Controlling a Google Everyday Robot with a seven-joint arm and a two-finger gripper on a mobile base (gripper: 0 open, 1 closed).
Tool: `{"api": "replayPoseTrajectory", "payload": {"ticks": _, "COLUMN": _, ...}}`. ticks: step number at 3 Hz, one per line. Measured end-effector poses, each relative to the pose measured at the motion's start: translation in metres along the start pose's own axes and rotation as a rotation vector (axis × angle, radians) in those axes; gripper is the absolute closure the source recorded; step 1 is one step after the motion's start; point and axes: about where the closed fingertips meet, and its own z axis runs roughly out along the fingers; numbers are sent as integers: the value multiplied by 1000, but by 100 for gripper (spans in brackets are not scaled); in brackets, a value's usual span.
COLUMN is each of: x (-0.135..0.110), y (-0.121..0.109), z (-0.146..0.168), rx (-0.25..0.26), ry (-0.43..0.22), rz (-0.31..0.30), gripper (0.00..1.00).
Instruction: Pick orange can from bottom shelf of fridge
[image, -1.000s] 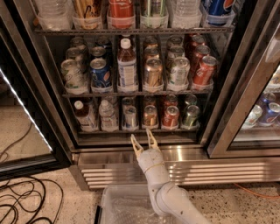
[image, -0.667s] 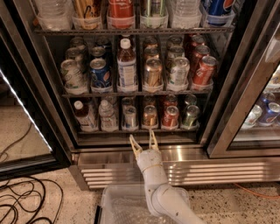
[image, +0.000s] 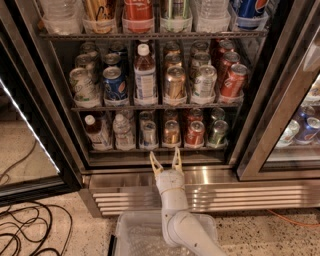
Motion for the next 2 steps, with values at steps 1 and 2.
{"api": "replayPoseTrajectory", "payload": {"ticks": 1, "x": 1, "y": -4, "z": 6, "rx": 30, "ry": -5, "rz": 4, "gripper": 40}}
{"api": "replayPoseTrajectory", "payload": {"ticks": 2, "x": 1, "y": -8, "z": 12, "rx": 56, "ry": -14, "rz": 5, "gripper": 42}}
